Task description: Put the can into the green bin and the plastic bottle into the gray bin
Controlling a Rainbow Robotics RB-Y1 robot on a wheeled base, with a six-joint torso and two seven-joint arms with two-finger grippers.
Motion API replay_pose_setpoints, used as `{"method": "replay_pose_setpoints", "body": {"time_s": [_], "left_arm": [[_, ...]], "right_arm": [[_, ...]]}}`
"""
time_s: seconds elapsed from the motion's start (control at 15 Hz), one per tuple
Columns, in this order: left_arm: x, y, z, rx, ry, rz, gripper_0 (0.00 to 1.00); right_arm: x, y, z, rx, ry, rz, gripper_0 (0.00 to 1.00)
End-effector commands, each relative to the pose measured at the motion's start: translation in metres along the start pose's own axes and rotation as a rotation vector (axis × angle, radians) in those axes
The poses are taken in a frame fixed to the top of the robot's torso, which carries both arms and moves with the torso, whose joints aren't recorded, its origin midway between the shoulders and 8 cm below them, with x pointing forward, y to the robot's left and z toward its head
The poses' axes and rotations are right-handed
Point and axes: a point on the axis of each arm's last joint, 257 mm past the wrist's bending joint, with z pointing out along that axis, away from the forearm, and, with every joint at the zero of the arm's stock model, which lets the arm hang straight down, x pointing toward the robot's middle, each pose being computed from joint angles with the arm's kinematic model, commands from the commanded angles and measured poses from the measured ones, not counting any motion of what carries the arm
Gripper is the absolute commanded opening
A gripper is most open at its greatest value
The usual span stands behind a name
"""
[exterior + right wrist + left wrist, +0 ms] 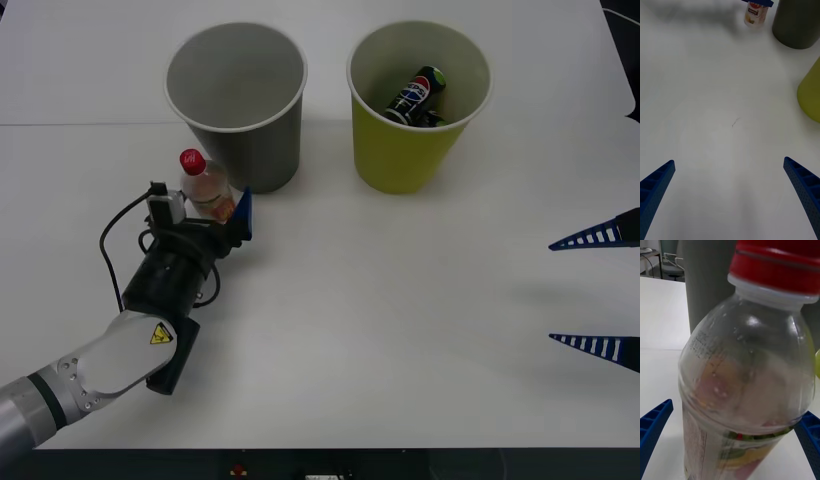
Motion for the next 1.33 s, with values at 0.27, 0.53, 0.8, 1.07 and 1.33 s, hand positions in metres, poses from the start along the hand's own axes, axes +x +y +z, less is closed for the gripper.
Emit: {"method": "replay_pose_setpoints", "body": {"time_s": [0.27,0.53,0.8,1.07,1.33], "left_arm": [[0.000,0.000,0.000,0.002,-0.001,-0.001,0.00],[0.001,-0.001,-0.001,0.005,-0.001,0.006,0.00],[0.001,0.007,-0.017,0.018,0.015,0.016,0.00],[-0.015,0.011,-0.053,0.091,0.066,0.025,0.00],[-0.038,0.015,-0.089,0.174,0.148,0.030,0.00]], "right_arm": [[0.000,0.000,0.000,0.000,0.000,0.000,1.00],[0.000,0.000,0.000,0.000,0.000,0.000,1.00],[0.000,0.000,0.000,0.000,0.000,0.000,1.00],[0.000,0.000,0.000,0.000,0.000,0.000,1.00],[0.000,0.000,0.000,0.000,0.000,0.000,1.00]]}}
